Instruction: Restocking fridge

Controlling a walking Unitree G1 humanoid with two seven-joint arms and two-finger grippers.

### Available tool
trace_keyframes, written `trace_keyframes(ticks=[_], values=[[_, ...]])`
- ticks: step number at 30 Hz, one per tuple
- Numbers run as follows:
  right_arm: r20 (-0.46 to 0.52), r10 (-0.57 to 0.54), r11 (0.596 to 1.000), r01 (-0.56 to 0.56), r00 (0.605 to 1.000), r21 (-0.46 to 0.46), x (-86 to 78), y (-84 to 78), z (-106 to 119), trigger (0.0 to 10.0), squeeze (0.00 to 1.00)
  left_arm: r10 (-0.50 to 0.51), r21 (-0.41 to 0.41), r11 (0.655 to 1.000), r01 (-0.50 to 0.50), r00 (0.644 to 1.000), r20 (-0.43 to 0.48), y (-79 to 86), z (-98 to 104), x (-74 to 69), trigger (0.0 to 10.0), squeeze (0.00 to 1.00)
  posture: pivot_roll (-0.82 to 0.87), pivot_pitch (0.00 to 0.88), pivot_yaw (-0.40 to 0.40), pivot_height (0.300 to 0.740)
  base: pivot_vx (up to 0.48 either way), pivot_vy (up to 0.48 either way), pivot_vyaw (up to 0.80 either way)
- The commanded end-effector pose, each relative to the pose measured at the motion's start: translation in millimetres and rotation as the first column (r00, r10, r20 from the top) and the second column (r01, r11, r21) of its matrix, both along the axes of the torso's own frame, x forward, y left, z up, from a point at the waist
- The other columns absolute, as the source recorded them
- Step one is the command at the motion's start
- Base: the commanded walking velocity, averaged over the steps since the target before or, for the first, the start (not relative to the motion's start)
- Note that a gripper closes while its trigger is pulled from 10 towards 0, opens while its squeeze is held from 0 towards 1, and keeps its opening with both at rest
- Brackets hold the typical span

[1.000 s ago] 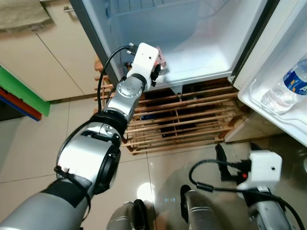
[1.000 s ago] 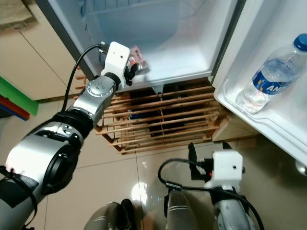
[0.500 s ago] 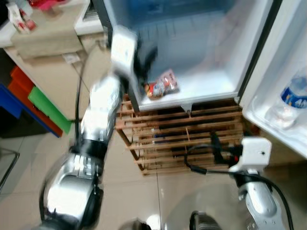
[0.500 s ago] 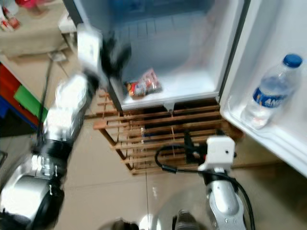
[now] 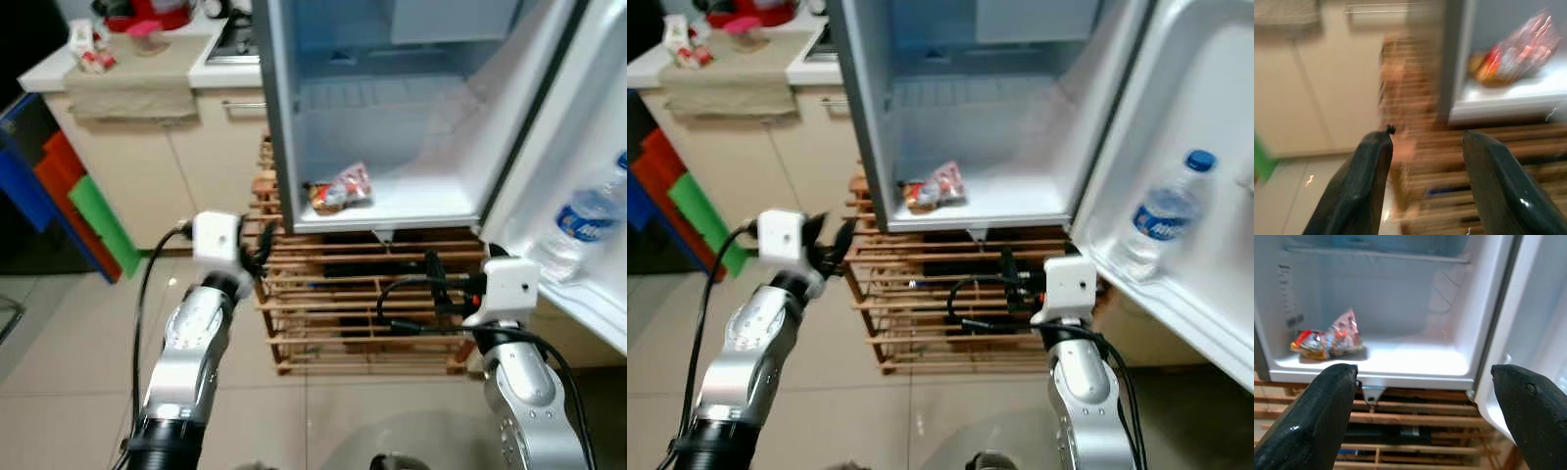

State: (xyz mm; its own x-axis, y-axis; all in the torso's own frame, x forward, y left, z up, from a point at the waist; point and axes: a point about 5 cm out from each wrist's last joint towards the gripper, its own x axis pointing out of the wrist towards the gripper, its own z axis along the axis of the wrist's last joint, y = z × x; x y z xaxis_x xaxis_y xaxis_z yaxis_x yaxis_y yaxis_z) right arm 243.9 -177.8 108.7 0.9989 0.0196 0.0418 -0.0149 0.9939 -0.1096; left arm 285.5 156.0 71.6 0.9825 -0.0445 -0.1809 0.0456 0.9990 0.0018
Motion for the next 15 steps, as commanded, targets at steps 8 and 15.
trace_keyframes(ticks=[8,15], values=[[-0.018,-0.043,0.998,0.044,0.999,0.049,4.3,-5.4,-15.1,10.0,0.0,-0.053,0.061,0.997,0.045,0.988,0.143,-4.2,36.2,3.8,10.0,0.0,-0.06,0.0,0.07,0.74,0.0,0.0,0.0],[-0.021,-0.013,0.999,0.014,1.0,0.051,6.5,-1.7,-15.9,10.0,0.0,-0.07,0.031,0.997,0.065,0.975,0.209,-14.7,53.9,9.8,10.0,0.0,-0.06,0.0,0.067,0.74,0.273,0.193,0.0]])
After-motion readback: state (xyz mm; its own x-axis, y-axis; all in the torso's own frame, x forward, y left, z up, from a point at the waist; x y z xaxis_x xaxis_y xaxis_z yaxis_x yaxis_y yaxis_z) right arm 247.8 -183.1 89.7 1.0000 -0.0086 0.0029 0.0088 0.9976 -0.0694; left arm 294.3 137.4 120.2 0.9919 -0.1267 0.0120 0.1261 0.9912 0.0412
